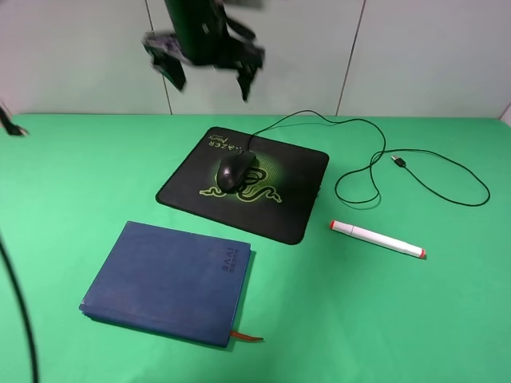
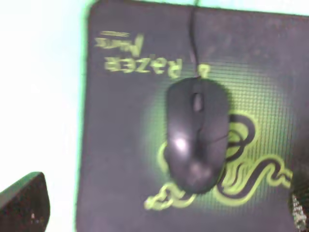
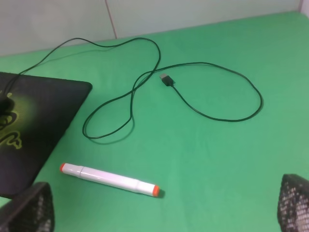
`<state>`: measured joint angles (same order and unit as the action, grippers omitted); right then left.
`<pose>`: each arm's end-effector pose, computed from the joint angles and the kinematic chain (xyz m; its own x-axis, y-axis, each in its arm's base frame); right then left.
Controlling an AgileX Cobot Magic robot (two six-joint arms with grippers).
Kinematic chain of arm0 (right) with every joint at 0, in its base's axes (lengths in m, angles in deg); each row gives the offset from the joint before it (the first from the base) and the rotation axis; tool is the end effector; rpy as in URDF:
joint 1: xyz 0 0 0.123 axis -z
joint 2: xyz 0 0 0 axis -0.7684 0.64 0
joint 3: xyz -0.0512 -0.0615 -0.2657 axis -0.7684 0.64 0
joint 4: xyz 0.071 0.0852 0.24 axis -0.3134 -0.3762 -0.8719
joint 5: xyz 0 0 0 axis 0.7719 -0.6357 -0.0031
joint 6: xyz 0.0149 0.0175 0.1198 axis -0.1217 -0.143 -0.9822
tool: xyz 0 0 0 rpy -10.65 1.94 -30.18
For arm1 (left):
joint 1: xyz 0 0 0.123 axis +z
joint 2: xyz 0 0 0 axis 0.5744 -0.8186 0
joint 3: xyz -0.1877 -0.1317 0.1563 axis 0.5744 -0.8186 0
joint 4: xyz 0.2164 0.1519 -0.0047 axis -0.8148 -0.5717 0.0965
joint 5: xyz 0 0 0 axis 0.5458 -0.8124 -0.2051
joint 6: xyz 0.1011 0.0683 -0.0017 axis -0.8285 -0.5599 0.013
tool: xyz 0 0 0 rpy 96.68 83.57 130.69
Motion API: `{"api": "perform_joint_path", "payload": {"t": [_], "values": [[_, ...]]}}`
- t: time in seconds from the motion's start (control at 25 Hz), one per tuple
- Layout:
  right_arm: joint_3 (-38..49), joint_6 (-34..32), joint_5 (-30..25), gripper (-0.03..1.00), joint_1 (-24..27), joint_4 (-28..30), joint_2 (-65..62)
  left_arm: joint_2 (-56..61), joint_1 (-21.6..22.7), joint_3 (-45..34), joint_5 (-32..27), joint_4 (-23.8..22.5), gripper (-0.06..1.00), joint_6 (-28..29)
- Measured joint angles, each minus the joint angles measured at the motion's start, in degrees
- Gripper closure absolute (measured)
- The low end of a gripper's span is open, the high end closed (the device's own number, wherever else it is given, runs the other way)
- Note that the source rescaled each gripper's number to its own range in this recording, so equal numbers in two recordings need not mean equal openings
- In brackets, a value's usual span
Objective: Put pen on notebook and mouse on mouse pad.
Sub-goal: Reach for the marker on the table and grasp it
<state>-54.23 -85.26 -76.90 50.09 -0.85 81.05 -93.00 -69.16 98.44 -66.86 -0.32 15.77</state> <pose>0.0433 0.0022 0.2741 -0.4151 0.0924 -0.9051 0.0203 0.9955 0.0923 0.4175 -0.2552 0.2588 -0.8284 0.2456 -0.5034 0.2665 0.9633 0.0315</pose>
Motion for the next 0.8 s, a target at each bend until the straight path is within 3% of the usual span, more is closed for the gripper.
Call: {"api": "perform_joint_path", "payload": {"t": [0.16, 0.44, 0.8], "values": [[0.0, 0.0, 0.0, -0.03, 0.0, 0.0, 0.0, 6.9, 0.0, 0.0, -5.8, -0.2, -0.05, -3.3], [0.0, 0.0, 0.0, -0.03, 0.0, 0.0, 0.0, 19.2, 0.0, -2.5, -6.1, 1.3, -0.05, -12.0], [0.0, 0.0, 0.0, -0.03, 0.0, 0.0, 0.0, 38.9, 0.0, -17.0, -6.2, 4.3, -0.05, -18.2]]}}
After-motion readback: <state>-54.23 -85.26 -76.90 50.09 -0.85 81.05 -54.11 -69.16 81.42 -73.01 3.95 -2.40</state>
